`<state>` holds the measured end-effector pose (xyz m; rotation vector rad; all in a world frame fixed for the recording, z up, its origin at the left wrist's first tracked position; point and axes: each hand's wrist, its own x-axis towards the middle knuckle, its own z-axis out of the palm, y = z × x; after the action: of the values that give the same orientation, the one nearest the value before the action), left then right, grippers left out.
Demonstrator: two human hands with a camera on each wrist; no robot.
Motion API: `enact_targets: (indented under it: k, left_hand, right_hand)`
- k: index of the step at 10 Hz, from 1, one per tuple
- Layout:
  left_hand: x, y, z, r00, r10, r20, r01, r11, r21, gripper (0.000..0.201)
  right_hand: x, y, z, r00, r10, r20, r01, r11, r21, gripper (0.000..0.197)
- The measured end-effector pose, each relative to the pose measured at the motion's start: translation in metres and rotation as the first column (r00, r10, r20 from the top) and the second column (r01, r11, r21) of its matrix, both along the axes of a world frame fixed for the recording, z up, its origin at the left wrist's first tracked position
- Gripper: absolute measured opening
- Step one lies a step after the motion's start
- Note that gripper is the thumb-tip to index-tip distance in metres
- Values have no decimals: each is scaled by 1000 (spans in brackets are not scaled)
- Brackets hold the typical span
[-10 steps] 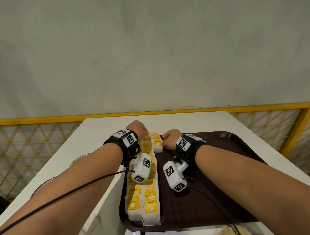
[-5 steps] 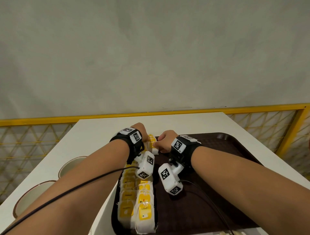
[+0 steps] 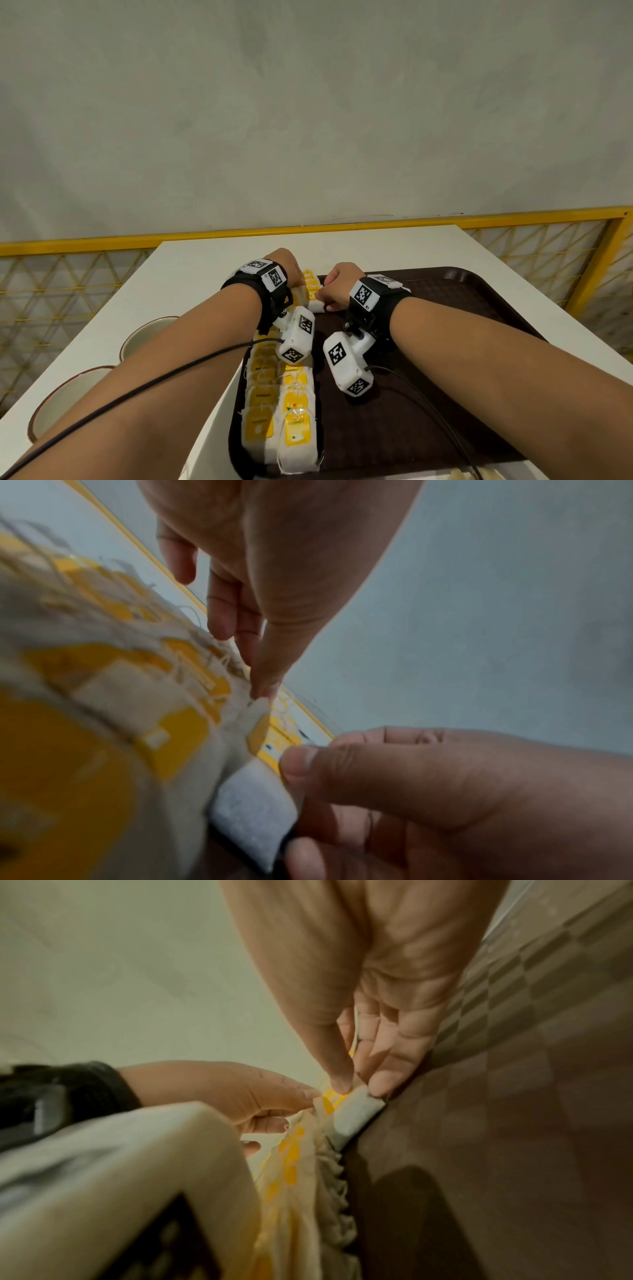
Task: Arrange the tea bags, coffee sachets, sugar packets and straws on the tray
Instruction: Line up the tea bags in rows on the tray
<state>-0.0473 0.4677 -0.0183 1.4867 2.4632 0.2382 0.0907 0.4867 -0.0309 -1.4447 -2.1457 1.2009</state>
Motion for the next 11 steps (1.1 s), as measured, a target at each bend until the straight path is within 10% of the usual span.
enact_targets:
  k: [4,6,7,9,10,11]
  left_hand:
    - [-19,-32,19,943,114,313,-202,944,262,19]
    - [-14,-55,7,893,180,412,-222,974,55,36]
    - [-5,-57,13,969,148,197,-146,989,-23,40]
    - [5,-97,47,802,108,588,-303,921,244,34]
    - [19,-154,70,626,-32,779,-220,951,215,21]
    - [21,-221,80,745,-139,652,60,988,141,22]
  right_hand:
    - [-3,2,-2,999,-26,-30,29,995,91,22]
    - [-9,-10,-1,1000,10,6,-10,998,56,47]
    - [-7,-13,3,1000,14,23,-15,998,57,45]
    - [23,-28,37,993,-22,-119,27,999,36,43]
    - [39,-69,52,919,54,-391,-132,976,-176,20]
    - [55,-127,61,860,320,-398,-430,875,-224,15]
